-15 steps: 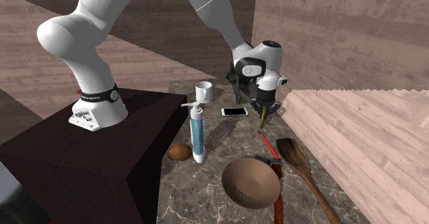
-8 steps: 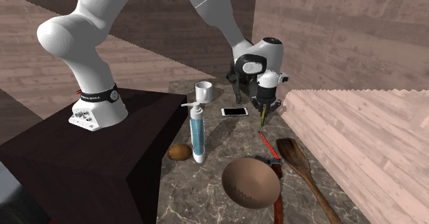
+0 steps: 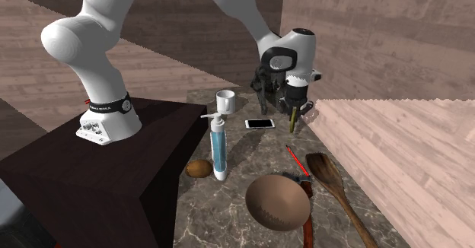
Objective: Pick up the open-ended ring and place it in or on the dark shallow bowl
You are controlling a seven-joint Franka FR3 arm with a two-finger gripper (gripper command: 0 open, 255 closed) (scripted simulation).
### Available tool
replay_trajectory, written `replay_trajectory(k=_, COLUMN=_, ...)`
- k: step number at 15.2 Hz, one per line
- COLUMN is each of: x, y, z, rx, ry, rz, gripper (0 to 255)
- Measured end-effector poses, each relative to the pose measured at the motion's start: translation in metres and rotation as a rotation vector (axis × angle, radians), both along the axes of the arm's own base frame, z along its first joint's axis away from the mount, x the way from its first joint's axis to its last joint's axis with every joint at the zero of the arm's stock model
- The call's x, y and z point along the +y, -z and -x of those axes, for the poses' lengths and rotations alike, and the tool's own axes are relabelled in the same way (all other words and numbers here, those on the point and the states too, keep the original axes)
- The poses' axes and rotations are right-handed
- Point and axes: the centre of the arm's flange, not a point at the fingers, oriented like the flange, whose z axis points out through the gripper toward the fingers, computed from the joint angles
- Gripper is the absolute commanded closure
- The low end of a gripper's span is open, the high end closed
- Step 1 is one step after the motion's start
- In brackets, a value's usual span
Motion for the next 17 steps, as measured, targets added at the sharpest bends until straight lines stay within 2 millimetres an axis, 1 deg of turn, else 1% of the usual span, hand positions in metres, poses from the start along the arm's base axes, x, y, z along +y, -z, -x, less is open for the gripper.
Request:
replay_trajectory(k=12, x=0.0, y=-0.063, z=-0.001, rx=0.0, ry=0.0, rz=0.0, gripper=255)
replay_trajectory(k=13, x=-0.006, y=-0.067, z=-0.001, rx=0.0, ry=0.0, rz=0.0, gripper=255)
replay_trajectory(k=15, x=-0.028, y=-0.07, z=0.003, rx=0.0, ry=0.001, rz=0.0, gripper=255)
replay_trajectory(k=17, x=-0.055, y=-0.073, z=0.005, rx=0.0, ry=0.001, rz=0.0, gripper=255)
